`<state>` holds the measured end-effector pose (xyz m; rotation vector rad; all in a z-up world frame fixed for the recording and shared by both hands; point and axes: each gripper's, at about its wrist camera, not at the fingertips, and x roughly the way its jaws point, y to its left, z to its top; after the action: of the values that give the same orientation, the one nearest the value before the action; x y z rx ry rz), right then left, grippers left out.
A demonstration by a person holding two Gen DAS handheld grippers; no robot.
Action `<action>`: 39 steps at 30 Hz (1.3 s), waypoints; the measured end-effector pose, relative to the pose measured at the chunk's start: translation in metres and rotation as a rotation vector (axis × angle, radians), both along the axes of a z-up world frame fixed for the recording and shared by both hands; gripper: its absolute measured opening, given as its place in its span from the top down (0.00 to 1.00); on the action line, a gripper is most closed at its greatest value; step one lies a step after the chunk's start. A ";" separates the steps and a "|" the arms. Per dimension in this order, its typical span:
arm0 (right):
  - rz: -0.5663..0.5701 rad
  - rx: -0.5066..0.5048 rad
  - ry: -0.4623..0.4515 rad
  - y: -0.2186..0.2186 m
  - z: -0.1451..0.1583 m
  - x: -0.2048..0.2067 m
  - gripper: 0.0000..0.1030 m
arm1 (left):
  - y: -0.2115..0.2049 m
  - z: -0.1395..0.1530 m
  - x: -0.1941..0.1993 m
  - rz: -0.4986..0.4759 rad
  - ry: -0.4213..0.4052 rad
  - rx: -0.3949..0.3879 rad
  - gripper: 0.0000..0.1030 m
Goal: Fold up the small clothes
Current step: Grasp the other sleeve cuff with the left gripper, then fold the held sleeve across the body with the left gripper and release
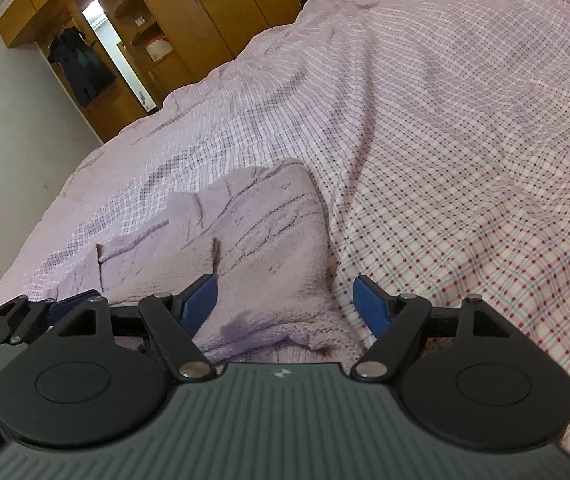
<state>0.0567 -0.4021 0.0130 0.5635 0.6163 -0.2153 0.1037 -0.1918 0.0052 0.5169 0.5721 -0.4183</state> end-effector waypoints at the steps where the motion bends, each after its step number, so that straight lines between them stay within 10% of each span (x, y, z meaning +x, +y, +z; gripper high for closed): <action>1: 0.002 -0.001 0.000 0.000 0.000 0.000 0.22 | 0.000 0.000 -0.001 -0.011 0.002 -0.006 0.33; 2: 0.004 0.001 -0.001 0.001 0.000 0.000 0.22 | 0.000 0.001 -0.003 -0.018 0.002 -0.009 0.35; 4: 0.004 0.003 -0.001 0.001 0.000 0.000 0.22 | -0.001 0.001 -0.005 -0.039 0.012 -0.018 0.75; 7: 0.003 0.007 -0.005 0.000 0.000 0.000 0.22 | -0.002 0.004 -0.006 -0.039 0.010 -0.029 0.89; 23: 0.004 0.014 -0.026 -0.001 0.001 -0.003 0.22 | 0.097 0.074 0.000 0.319 -0.151 -0.209 0.91; 39: 0.008 0.000 -0.019 0.001 0.000 -0.002 0.22 | 0.198 0.011 0.019 0.705 0.075 -0.202 0.92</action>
<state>0.0549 -0.4012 0.0130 0.5626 0.5997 -0.2017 0.1225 0.0066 0.0163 0.0839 0.7332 0.1773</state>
